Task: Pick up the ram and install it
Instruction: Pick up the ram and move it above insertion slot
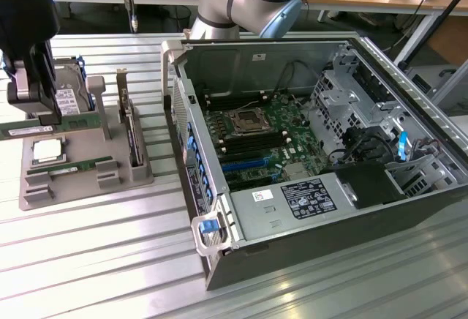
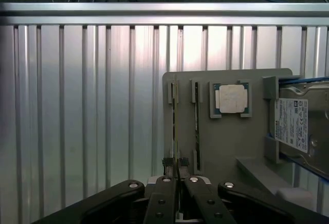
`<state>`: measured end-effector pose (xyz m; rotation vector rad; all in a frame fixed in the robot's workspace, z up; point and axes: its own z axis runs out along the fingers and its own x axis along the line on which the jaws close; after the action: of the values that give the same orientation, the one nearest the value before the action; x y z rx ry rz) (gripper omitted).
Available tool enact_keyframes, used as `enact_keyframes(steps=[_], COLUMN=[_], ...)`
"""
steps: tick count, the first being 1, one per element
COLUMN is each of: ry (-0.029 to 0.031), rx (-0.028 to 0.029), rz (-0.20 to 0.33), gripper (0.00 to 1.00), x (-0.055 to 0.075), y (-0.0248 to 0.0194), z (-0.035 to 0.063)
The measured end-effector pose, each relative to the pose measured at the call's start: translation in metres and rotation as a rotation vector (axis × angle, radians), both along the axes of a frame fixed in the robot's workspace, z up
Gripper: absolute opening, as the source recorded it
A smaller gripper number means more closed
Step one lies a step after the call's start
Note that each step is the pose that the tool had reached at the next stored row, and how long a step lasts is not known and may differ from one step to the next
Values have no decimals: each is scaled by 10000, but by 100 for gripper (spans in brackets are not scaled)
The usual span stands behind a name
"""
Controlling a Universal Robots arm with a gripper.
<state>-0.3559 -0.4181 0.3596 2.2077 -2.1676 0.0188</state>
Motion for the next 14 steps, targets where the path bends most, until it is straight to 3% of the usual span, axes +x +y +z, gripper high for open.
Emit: enact_keyframes(steps=[14], ry=[0], rx=[1], rz=[0], gripper=[12], x=[0], y=[0], z=[111])
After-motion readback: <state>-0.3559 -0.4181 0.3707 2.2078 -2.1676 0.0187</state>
